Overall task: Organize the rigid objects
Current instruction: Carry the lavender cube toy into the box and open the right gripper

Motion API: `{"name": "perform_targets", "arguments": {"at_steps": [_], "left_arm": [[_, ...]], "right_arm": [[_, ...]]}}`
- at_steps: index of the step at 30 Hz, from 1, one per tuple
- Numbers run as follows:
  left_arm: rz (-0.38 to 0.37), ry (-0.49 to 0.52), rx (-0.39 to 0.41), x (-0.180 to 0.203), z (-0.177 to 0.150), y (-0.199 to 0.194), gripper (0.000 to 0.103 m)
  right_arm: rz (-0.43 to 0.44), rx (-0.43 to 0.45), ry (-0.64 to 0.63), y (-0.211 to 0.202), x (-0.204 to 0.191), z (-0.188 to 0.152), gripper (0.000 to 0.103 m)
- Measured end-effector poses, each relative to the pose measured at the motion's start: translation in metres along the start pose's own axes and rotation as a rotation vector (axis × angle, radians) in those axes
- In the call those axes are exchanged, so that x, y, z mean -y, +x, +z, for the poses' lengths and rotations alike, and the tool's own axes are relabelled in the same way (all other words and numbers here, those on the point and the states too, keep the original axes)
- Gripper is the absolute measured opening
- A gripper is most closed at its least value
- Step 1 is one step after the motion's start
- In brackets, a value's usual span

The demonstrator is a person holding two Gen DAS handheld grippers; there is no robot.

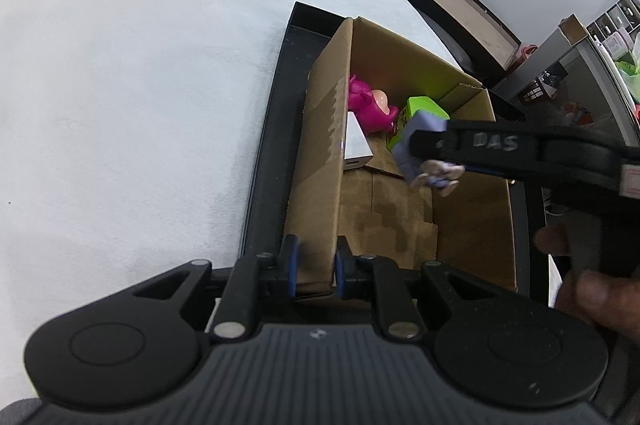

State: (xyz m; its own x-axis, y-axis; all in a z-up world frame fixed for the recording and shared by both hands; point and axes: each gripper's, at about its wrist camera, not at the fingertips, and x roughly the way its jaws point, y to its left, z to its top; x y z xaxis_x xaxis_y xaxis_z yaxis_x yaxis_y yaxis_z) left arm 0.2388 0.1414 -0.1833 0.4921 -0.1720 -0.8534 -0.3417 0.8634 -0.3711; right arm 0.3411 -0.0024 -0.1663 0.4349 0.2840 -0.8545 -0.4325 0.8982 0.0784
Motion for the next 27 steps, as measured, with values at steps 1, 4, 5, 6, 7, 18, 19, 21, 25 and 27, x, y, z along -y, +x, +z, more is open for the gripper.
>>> {"name": "perform_targets", "arguments": {"at_steps": [1, 4, 5, 6, 7, 18, 19, 21, 25, 27], "left_arm": [[-0.002, -0.001, -0.001, 0.0, 0.0, 0.0, 0.017], [-0.01, -0.007, -0.005, -0.001, 0.001, 0.0, 0.017], [-0.011, -0.007, -0.005, -0.002, 0.001, 0.0, 0.017], [-0.015, -0.007, -0.007, -0.002, 0.0, 0.0, 0.017], [-0.018, -0.006, -0.008, -0.001, 0.0, 0.0, 0.018], [-0.017, 0.005, -0.018, 0.001, 0.002, 0.003, 0.018], [-0.017, 0.005, -0.019, 0.001, 0.002, 0.003, 0.018], [-0.014, 0.006, -0.018, 0.002, 0.002, 0.003, 0.018], [-0.009, 0.003, -0.019, 0.003, 0.002, 0.003, 0.018], [-0.005, 0.002, -0.019, 0.004, 0.002, 0.004, 0.018]], "right_arm": [[-0.002, -0.007, 0.001, 0.003, 0.0, 0.0, 0.043], [-0.01, -0.026, 0.008, 0.013, 0.0, -0.001, 0.043], [-0.011, -0.032, 0.016, 0.016, 0.0, -0.002, 0.044], [-0.012, -0.037, 0.022, 0.019, 0.0, -0.002, 0.044], [-0.016, -0.037, 0.025, 0.021, 0.0, -0.003, 0.044], [-0.006, -0.054, 0.034, 0.023, -0.001, -0.005, 0.044], [-0.005, -0.051, 0.035, 0.02, 0.001, -0.004, 0.044], [0.007, -0.039, 0.038, 0.013, 0.003, -0.002, 0.044], [0.021, -0.005, 0.054, -0.004, 0.011, 0.002, 0.044], [0.03, 0.01, 0.06, -0.014, 0.015, 0.003, 0.044]]}}
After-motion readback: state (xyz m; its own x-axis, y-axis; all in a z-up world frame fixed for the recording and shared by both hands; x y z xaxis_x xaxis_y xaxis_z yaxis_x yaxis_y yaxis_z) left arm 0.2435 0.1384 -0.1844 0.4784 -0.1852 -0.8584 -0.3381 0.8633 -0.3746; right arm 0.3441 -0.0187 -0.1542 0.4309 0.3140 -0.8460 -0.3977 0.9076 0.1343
